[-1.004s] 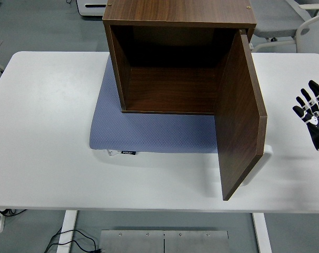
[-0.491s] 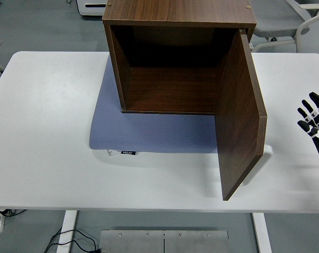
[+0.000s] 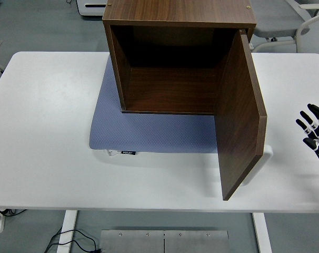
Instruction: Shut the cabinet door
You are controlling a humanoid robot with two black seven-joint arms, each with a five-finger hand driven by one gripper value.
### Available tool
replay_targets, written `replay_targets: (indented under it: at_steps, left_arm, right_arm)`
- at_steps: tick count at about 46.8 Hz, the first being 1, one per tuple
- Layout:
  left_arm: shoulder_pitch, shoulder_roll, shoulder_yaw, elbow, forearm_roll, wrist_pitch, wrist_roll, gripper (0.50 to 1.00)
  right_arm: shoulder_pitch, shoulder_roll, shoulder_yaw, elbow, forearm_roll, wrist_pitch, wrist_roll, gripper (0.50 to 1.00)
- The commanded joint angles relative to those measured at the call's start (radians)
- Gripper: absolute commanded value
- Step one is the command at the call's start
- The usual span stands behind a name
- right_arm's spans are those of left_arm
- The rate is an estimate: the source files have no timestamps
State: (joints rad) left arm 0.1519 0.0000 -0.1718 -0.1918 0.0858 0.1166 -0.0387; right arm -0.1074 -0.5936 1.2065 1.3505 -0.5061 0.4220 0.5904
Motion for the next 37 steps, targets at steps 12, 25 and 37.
replay_targets:
  at_steps: [12, 25, 37]
  left_arm:
    - [0.000, 0.000, 0.000, 0.000, 0.000, 0.000, 0.000, 1.000]
    - [0.000, 0.000, 0.000, 0.000, 0.000, 0.000, 0.000, 1.000]
    - [0.000, 0.000, 0.000, 0.000, 0.000, 0.000, 0.000, 1.000]
  right_arm:
    - [-0.075, -0.017, 0.001, 0.009, -0.048, 0.078, 0.020, 1.000]
    - [-0.129, -0.032, 0.001, 0.009, -0.068, 0.152, 0.020, 1.000]
    - [-0.160, -0.035, 0.001, 0.012, -0.086, 0.189, 0.020, 1.000]
